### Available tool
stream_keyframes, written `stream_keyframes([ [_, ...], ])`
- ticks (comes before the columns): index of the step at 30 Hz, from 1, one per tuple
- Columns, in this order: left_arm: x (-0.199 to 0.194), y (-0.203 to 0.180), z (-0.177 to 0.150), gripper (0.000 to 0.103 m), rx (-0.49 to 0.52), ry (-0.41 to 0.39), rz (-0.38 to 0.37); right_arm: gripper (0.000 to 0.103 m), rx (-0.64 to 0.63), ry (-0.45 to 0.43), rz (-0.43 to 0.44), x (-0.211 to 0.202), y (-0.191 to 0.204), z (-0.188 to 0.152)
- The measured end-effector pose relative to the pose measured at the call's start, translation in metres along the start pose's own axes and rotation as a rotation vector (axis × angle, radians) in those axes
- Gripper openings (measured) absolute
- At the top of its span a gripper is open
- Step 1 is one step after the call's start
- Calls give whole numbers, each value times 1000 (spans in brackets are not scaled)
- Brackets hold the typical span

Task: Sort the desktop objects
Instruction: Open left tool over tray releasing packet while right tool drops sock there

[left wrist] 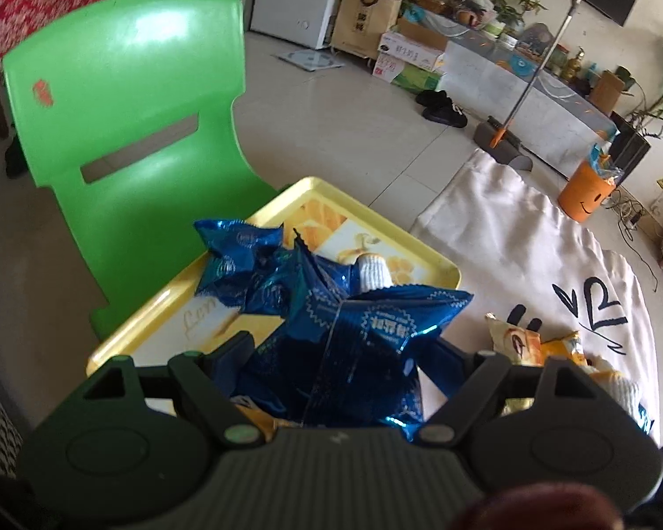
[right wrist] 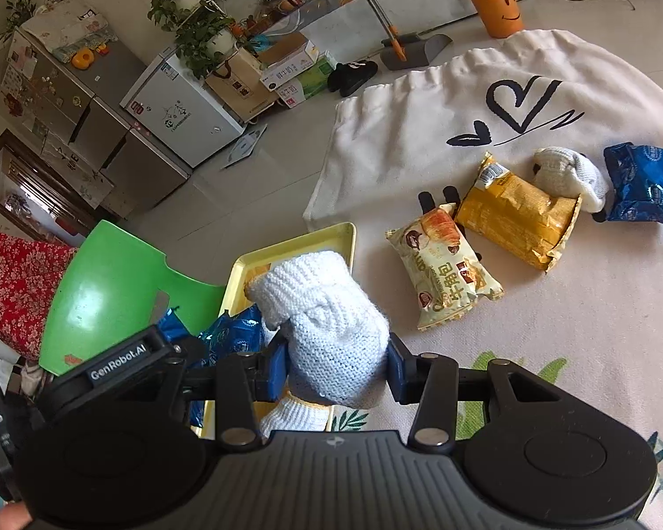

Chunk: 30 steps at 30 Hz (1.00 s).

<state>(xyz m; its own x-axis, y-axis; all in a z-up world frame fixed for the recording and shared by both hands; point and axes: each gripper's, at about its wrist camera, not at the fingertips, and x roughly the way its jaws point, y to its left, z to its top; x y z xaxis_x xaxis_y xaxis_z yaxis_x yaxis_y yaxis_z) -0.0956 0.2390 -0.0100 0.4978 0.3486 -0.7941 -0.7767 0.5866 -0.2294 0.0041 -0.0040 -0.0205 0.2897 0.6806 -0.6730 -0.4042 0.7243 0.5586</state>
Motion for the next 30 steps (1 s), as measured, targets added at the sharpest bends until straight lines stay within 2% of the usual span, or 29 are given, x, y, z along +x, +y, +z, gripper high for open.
stream_keyframes([
  [3,16,14,-3,82,-61,36,60,45,12,-7,19,12,4,7],
  [5,23,22,-4,82,-102,52,65,45,2,-12,36,22,9,11],
  [13,29,39,1,82,-189,9,165,45,-7,53,80,72,29,14],
  [19,32,47,3,84,-233,11,234,46,-13,114,139,99,42,10],
  [21,34,48,3,89,-240,18,239,49,-11,115,138,105,44,9],
  [22,34,48,3,97,-240,17,252,50,-7,120,135,107,44,9],
  [23,33,47,3,100,-239,10,269,53,0,128,139,108,43,9],
  [28,29,48,4,102,-250,-14,279,66,62,139,204,106,36,12],
  [30,28,46,3,102,-245,-18,276,66,47,129,198,102,35,14],
])
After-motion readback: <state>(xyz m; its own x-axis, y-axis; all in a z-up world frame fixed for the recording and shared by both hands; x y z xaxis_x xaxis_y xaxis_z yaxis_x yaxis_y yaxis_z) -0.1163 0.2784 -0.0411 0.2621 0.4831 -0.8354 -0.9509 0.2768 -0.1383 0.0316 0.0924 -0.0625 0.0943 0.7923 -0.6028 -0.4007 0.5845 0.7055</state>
